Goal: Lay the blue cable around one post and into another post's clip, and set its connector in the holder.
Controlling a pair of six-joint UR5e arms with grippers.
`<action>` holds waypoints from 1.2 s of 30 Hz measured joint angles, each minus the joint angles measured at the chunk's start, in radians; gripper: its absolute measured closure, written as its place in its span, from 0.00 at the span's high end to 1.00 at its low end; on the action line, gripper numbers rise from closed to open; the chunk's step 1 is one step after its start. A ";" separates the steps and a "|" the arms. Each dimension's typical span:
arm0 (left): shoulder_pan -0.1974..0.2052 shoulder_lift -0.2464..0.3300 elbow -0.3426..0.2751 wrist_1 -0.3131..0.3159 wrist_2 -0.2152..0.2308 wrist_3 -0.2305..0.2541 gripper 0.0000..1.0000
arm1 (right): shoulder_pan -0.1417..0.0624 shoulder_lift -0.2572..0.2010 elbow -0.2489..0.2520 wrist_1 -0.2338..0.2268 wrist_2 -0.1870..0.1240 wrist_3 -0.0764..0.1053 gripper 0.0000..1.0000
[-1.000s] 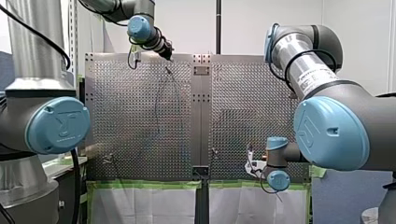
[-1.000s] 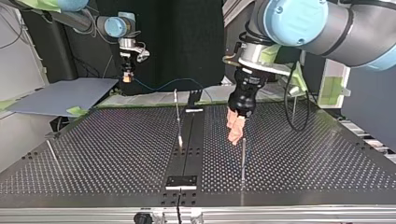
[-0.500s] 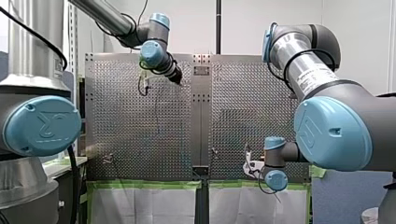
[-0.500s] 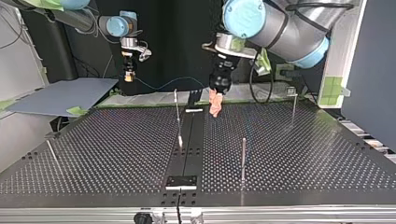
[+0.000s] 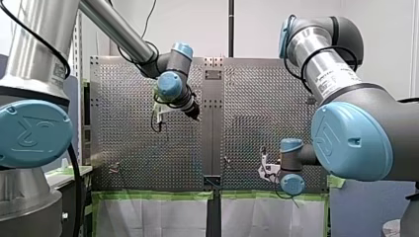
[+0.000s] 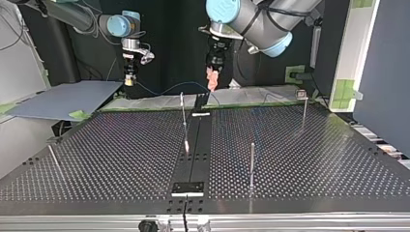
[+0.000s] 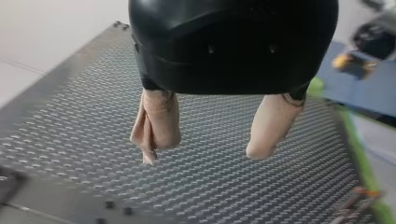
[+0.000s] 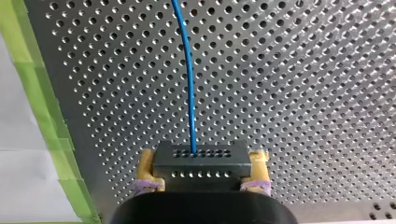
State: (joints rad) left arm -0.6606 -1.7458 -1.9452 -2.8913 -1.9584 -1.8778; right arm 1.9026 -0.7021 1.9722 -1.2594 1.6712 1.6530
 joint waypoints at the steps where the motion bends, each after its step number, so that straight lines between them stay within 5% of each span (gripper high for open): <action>1: -0.010 -0.010 -0.010 0.011 -0.010 -0.004 1.00 | 0.000 -0.003 0.002 -0.001 0.000 0.000 0.00; 14: -0.134 -0.134 -0.134 0.135 -0.025 -0.066 1.00 | 0.001 -0.096 0.037 0.014 -0.004 0.007 0.00; 26: -0.252 -0.252 -0.247 0.252 -0.030 -0.133 1.00 | 0.015 -0.117 0.040 0.038 -0.018 -0.001 0.00; 36: -0.350 -0.350 -0.218 0.350 -0.036 -0.161 1.00 | 0.035 -0.120 0.060 0.045 -0.031 -0.002 0.00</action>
State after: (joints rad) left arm -1.0105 -2.0959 -2.1631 -2.5409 -1.9943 -2.0388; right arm 1.9374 -0.8222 2.0322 -1.2147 1.6405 1.6510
